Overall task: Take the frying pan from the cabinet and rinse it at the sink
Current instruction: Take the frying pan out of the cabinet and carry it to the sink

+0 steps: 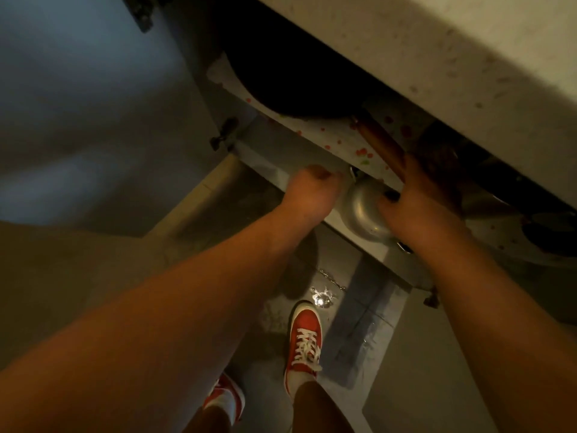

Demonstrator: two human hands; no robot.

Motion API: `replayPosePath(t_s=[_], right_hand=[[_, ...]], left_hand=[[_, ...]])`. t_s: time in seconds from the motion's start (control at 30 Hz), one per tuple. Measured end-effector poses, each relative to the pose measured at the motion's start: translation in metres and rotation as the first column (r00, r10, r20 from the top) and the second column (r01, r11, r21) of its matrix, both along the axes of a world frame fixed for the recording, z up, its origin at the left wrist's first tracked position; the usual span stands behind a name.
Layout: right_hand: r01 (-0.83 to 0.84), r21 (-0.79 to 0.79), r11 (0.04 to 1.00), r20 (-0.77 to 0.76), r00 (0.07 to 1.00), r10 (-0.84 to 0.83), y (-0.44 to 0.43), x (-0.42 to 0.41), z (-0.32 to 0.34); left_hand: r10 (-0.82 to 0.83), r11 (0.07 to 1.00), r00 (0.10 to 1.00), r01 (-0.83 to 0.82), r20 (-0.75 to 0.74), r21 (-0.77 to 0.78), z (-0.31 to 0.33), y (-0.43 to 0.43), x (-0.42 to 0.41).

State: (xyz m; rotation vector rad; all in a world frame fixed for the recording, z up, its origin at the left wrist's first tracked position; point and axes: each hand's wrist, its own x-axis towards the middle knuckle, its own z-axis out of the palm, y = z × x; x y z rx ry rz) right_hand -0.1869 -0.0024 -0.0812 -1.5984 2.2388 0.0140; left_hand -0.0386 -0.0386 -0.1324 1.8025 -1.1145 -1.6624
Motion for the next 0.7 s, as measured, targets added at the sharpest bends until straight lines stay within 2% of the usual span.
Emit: replayPosePath(t_s=[0.1, 0.27, 0.33, 0.4, 0.5, 0.53, 0.6, 0.7], right_hand=[[-0.036, -0.083, 0.996, 0.088, 0.995, 0.044, 0.007, 0.001, -0.002], [0.05, 0.005, 0.999, 0.386, 0.921, -0.048, 0.0, 0.01, 0.0], [0.121, 0.082, 0.989, 0.576, 0.805, -0.146, -0.008, 0.019, 0.001], [0.161, 0.235, 0.959, 0.731, 0.621, -0.283, -0.016, 0.028, -0.004], [0.14, 0.48, 0.866, 0.779, 0.388, -0.494, -0.028, 0.044, -0.007], [0.143, 0.53, 0.836, 0.769, 0.335, -0.545, -0.03, 0.049, -0.009], [0.175, 0.564, 0.807, 0.749, 0.302, -0.589, -0.033, 0.057, -0.014], [0.215, 0.528, 0.822, 0.754, 0.327, -0.57, -0.031, 0.065, -0.021]], left_hand=[[0.054, 0.999, 0.998, -0.054, -0.021, 0.004, -0.001, -0.018, -0.012], [0.153, 0.984, 0.978, -0.139, -0.141, 0.108, -0.003, -0.039, -0.023], [0.211, 0.971, 0.955, -0.181, -0.207, 0.153, -0.001, -0.045, -0.025], [0.269, 0.954, 0.928, -0.22, -0.257, 0.204, 0.002, -0.051, -0.026], [0.307, 0.928, 0.89, -0.201, -0.336, 0.314, 0.002, -0.056, -0.022], [0.295, 0.928, 0.883, -0.173, -0.364, 0.33, 0.002, -0.057, -0.021], [0.282, 0.931, 0.872, -0.148, -0.399, 0.334, 0.002, -0.059, -0.018], [0.291, 0.935, 0.865, -0.168, -0.409, 0.311, -0.001, -0.062, -0.015]])
